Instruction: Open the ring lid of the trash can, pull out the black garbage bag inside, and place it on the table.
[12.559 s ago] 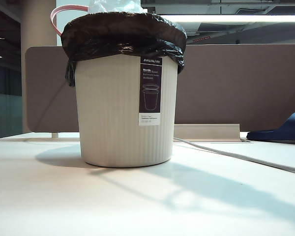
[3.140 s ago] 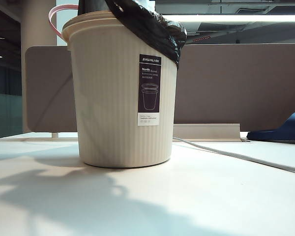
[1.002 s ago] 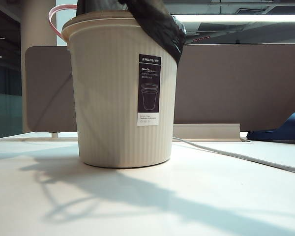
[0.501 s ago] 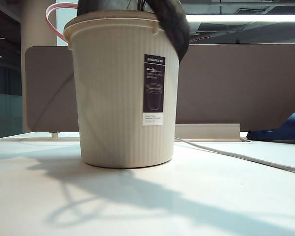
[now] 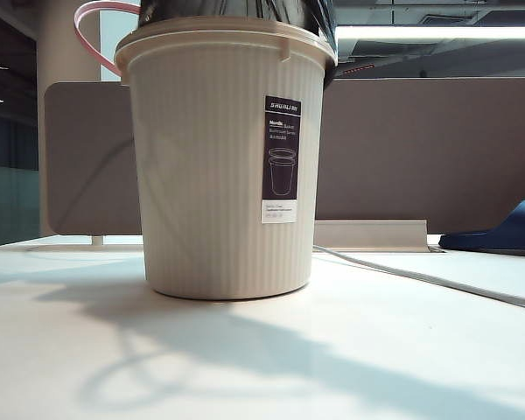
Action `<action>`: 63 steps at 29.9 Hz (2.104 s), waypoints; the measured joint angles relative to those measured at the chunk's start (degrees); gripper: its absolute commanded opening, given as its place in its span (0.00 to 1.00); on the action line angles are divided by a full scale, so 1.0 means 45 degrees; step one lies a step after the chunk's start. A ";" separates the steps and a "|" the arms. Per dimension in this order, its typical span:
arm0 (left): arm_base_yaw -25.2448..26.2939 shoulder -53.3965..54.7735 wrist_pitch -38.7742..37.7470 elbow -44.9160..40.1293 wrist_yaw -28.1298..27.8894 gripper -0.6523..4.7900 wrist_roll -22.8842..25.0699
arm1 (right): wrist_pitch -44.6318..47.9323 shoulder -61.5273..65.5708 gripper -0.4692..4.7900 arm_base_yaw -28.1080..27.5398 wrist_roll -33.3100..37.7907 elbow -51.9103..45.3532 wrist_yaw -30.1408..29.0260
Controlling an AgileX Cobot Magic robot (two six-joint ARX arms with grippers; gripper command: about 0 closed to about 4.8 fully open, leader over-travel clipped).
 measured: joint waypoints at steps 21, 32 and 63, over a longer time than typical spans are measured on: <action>0.0000 -0.0019 -0.0204 0.0675 0.0593 0.52 -0.0117 | 0.0729 -0.0019 0.08 -0.0005 -0.1719 0.1166 0.0413; 0.0000 -0.0015 -0.0243 0.0855 0.0699 0.52 -0.0121 | 0.0918 -0.0019 0.08 -0.0005 -0.2322 0.1972 0.0593; 0.0000 -0.0039 -0.1010 0.2050 0.1831 0.52 0.0321 | 0.1792 -0.0024 0.08 0.0000 -0.4634 0.4945 0.1064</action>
